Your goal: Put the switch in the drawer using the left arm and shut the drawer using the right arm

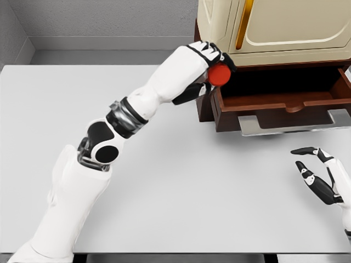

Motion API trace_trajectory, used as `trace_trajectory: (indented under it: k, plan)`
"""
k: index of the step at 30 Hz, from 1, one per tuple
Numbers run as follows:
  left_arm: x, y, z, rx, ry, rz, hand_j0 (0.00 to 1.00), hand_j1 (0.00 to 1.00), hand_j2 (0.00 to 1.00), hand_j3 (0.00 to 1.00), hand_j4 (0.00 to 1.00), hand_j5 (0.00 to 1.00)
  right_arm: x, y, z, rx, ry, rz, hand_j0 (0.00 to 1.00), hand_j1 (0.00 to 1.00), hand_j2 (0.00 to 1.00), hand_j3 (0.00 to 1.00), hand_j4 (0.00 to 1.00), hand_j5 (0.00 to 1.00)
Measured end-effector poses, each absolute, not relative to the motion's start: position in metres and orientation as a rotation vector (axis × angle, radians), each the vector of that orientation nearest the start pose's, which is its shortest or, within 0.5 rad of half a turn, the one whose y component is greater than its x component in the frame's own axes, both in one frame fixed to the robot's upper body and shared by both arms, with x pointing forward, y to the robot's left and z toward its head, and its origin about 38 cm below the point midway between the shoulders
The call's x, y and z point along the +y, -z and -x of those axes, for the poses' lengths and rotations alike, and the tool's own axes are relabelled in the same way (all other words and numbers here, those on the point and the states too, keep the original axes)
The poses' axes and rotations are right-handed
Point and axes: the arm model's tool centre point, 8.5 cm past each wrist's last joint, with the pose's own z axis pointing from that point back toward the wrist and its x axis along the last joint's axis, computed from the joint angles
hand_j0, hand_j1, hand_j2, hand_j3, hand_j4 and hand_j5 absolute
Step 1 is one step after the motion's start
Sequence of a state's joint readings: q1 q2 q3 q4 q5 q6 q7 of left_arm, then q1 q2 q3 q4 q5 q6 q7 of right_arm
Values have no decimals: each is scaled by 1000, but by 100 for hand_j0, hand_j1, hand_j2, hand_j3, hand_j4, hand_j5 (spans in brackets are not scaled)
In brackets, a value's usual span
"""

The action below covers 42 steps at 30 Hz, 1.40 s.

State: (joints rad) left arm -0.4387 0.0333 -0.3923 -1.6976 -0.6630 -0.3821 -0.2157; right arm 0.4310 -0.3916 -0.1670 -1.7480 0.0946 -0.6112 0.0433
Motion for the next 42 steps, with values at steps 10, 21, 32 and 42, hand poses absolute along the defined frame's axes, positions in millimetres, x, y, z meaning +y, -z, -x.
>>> trace_trajectory:
  k: [10,21,32,42]
  plan:
    - [32,-261,-395,3072,-1888,487,37,37,37,37,37,37,-361,-102,-232,-1871,-647,340,53,53,53,53,53,53]
    - [19,-262,-394,2964,-1948,562,36,36,36,36,36,36,-361,-102,-232,-1870,-648,340,53,53,53,53,53,53]
    - [13,-269,-395,2913,-1953,598,37,37,37,37,37,37,-361,-102,-232,-1870,-648,341,53,53,53,53,53,53]
    - [13,-268,-401,2918,-1975,625,37,37,37,37,37,37,-361,-102,-232,-1868,-649,341,53,53,53,53,53,53]
